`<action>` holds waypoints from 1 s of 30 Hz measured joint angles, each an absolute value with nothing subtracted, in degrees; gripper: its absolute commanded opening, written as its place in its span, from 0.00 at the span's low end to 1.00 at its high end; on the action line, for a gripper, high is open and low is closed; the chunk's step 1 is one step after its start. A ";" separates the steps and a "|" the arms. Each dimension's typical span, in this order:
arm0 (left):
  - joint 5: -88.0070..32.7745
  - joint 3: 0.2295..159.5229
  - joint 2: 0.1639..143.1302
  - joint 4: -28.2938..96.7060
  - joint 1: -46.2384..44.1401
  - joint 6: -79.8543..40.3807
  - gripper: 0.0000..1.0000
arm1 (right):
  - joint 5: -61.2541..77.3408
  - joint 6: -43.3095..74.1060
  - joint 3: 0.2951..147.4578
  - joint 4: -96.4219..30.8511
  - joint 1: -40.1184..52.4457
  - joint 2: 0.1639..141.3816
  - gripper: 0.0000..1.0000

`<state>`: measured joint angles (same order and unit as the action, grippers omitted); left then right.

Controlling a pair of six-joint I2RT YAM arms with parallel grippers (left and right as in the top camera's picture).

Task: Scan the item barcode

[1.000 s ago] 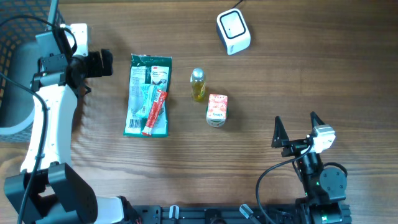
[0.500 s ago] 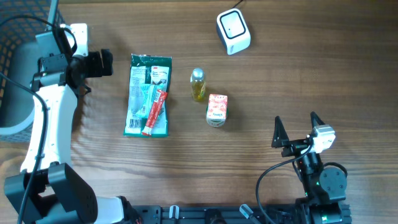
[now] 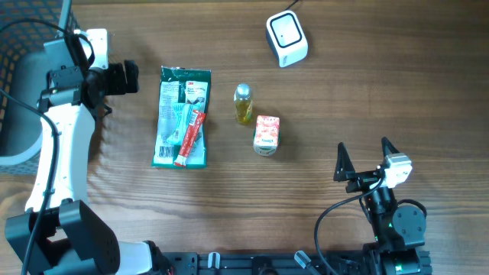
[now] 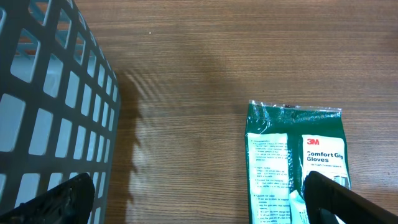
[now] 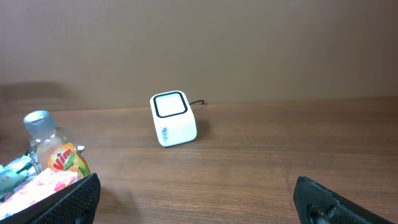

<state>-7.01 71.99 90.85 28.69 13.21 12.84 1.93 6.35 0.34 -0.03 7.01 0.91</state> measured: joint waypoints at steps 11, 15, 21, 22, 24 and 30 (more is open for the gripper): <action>-7.01 71.99 90.85 28.69 13.19 12.84 1.00 | 1.96 6.35 0.34 -0.03 7.01 0.91 1.00; -7.01 71.99 90.85 28.69 13.19 12.84 1.00 | 1.96 6.35 0.34 -0.03 7.01 0.91 1.00; -7.01 71.99 90.85 28.69 13.21 12.84 1.00 | 1.93 6.35 0.34 -0.03 7.01 0.91 1.00; -7.01 71.99 90.85 28.69 13.19 12.84 1.00 | 1.93 6.37 0.34 -0.05 7.01 0.91 1.00; -7.01 71.99 90.85 28.69 13.19 12.84 1.00 | 2.15 6.37 0.34 -0.05 7.03 0.91 1.00; -7.01 71.99 90.85 28.69 13.21 12.84 1.00 | 5.82 6.42 0.36 0.43 7.01 0.91 1.00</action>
